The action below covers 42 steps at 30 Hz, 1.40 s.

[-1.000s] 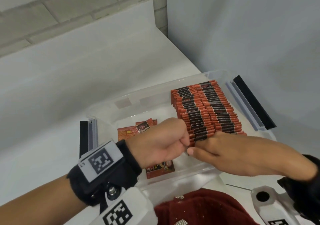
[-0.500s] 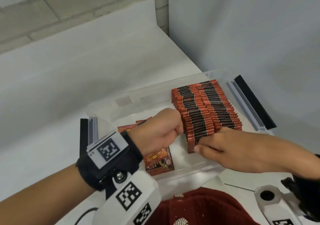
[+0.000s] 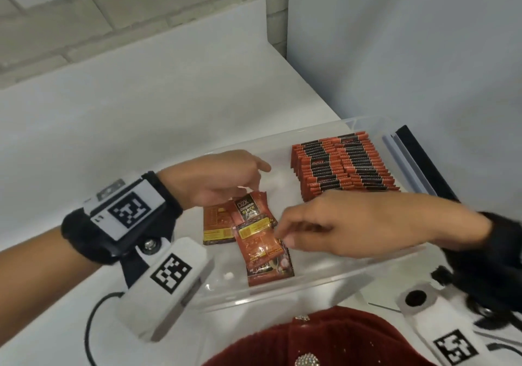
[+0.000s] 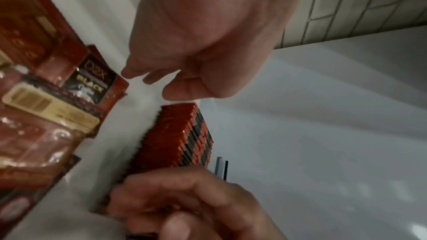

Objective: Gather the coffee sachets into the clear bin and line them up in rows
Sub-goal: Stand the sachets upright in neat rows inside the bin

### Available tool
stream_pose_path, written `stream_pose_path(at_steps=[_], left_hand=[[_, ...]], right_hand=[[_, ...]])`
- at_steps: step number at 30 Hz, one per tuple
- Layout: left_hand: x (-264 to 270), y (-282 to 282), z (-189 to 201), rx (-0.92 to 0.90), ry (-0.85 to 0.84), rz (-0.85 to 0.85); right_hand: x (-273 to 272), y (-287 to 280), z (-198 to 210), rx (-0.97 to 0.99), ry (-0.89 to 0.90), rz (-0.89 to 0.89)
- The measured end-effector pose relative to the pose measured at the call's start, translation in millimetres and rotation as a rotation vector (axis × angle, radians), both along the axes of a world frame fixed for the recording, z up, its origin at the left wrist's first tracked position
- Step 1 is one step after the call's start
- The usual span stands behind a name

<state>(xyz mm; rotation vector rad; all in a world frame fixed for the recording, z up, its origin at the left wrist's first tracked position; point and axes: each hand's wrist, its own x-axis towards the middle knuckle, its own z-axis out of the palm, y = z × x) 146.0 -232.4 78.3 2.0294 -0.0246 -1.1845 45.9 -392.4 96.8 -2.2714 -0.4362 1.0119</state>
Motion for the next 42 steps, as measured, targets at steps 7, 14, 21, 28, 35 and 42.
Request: stream_pose_path(at_steps=[7,14,21,28,35,42], left_hand=[[-1,17,-6,0.307,-0.119,-0.401],[0,31,-8,0.341,-0.094,-0.535],[-15,33,-18,0.348,0.045,-0.726],[-19,33,-15,0.243,0.173,-0.727],[-23,40,-22,0.220,0.180,-0.762],[4,53,8,0.042,0.035,-0.520]], right_hand=[[24,42,-30,-0.177,0.066,0.026],[25,47,-45,-0.089,0.156,-0.081],[25,43,-56,-0.087,0.369,-0.183],[20,44,-59,-0.148,0.384,-0.116],[19,51,-54,-0.267,0.190,0.021],[27,34,-30,0.303,0.366,-0.384]])
